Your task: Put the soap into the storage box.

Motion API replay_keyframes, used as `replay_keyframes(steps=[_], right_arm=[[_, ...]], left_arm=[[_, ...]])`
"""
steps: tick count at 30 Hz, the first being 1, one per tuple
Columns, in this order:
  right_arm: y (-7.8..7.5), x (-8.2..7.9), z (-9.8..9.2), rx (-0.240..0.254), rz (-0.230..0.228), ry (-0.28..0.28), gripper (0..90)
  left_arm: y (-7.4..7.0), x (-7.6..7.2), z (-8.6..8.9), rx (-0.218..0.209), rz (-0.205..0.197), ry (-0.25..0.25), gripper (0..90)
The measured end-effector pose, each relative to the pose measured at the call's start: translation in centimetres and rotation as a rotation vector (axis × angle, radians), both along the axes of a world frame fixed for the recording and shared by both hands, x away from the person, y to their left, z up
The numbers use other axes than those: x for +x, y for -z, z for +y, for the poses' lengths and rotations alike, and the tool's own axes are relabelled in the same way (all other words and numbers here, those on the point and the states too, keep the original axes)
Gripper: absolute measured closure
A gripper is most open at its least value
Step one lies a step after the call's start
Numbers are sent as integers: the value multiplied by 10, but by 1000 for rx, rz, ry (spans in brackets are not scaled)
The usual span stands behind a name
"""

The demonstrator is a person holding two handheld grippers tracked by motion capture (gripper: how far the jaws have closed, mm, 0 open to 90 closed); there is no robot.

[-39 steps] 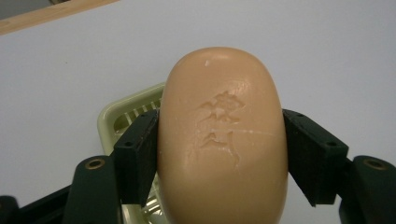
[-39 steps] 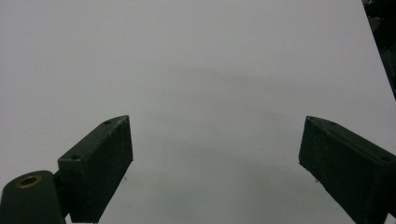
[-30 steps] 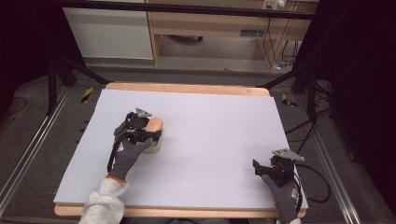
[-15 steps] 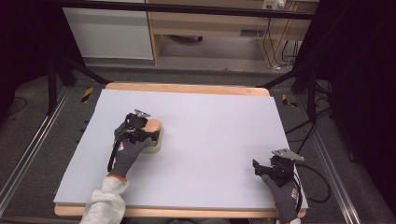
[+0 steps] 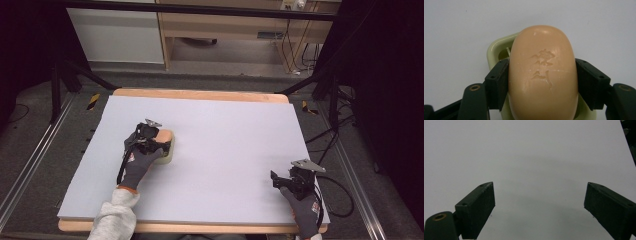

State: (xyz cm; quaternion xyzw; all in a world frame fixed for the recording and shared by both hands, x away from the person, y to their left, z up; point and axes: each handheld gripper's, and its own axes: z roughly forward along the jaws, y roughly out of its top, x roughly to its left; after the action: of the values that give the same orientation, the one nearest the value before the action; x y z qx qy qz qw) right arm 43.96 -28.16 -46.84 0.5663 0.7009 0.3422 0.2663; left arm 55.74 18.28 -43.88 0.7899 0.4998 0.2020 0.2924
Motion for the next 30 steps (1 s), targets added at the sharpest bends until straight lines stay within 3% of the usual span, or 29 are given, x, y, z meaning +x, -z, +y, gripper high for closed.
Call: replay_keyframes(steps=[9,19,30], right_arm=[[0,0,0,-1,1,-1,101],[0,0,0,0,2,-2,101],[0,0,1,-1,1,0,101]], left_arm=[[8,1,-1,5,8,-6,320],[10,-1,-2,22,1,-8,318],[10,-5,0,12,0,-3,313]])
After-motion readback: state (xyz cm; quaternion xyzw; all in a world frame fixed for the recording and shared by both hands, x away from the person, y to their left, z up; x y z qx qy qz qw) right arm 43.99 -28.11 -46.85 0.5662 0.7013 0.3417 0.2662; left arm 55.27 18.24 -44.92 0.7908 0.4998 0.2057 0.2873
